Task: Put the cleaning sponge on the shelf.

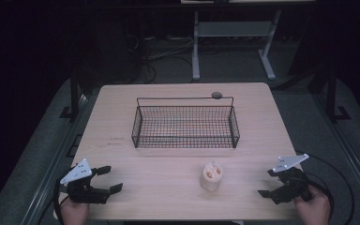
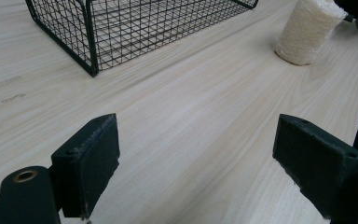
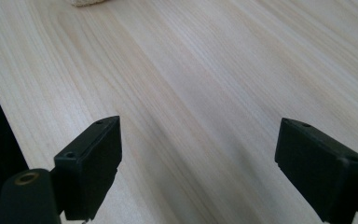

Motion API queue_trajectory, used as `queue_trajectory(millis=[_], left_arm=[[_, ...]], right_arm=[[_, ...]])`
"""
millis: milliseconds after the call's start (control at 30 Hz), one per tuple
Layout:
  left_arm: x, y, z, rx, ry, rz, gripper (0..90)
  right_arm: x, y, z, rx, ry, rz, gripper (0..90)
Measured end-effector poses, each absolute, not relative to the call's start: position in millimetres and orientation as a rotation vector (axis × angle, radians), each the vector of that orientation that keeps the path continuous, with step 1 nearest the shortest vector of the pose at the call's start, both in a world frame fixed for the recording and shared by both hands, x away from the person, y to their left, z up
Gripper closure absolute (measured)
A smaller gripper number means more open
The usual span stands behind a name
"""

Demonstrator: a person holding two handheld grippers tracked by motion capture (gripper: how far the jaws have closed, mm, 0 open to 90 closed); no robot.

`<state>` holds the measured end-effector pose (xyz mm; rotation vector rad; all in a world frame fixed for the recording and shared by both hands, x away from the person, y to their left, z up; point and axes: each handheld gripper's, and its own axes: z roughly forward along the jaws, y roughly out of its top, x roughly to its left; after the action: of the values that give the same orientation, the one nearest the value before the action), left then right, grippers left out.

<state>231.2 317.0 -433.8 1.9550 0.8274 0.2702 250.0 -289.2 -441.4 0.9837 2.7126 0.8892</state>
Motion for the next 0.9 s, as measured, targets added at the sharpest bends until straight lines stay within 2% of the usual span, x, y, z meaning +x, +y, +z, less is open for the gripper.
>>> queue_trajectory(millis=[900], left_arm=[[231,319,-434,1.951,0.836,0.271,13.4]], right_arm=[[253,-253,-428,0.919,2.749,0.877,14.5]])
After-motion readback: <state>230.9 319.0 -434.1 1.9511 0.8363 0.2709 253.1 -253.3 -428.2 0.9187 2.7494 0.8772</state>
